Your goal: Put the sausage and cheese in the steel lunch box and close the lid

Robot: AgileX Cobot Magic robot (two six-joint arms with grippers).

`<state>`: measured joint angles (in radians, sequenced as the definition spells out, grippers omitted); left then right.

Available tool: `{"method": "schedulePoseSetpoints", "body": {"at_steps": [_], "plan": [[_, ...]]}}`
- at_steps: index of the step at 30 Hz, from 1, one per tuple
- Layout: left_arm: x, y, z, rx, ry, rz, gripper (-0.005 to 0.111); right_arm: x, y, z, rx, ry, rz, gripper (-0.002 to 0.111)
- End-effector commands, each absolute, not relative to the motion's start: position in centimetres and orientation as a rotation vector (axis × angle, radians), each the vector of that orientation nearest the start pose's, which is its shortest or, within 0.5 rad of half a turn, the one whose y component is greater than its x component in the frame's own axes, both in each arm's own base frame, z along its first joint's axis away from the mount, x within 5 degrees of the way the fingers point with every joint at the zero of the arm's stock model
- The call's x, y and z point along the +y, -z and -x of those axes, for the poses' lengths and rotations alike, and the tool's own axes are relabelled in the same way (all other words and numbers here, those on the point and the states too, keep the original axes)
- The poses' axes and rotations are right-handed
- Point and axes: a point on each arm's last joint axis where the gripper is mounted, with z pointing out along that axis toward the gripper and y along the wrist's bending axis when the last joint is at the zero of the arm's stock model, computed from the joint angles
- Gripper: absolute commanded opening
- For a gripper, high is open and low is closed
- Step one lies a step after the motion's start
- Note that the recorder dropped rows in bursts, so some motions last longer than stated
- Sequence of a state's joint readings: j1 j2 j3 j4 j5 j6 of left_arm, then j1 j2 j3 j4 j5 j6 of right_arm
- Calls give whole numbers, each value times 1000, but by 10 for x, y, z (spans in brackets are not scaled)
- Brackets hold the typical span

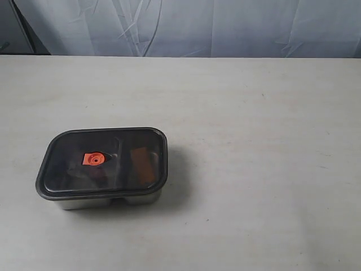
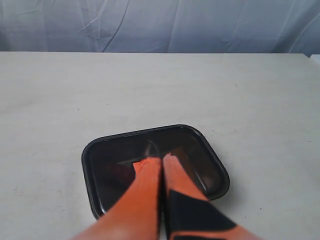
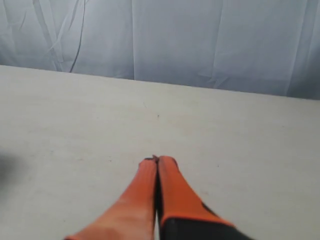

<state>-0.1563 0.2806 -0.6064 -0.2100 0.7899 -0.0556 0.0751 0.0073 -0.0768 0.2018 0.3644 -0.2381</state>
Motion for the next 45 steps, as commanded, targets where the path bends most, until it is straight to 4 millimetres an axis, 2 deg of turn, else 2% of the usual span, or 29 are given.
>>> {"method": "schedulePoseSetpoints", "body": {"at_steps": [1,7,20,45], "plan": [[-20,-326,-40,1942,385,-54,0,6,-198,-51,1795,-81,80,-1],[-20,-326,-40,1942,385,-54,0,5,-197,-51,1804,-65,65,-1],[-20,-326,-40,1944,383,-54,0,5,-180,-53,1853,-57,72,-1],[-19,-325,-40,1940,370,-57,0,5,-181,-53,1842,-69,64,-1]]}}
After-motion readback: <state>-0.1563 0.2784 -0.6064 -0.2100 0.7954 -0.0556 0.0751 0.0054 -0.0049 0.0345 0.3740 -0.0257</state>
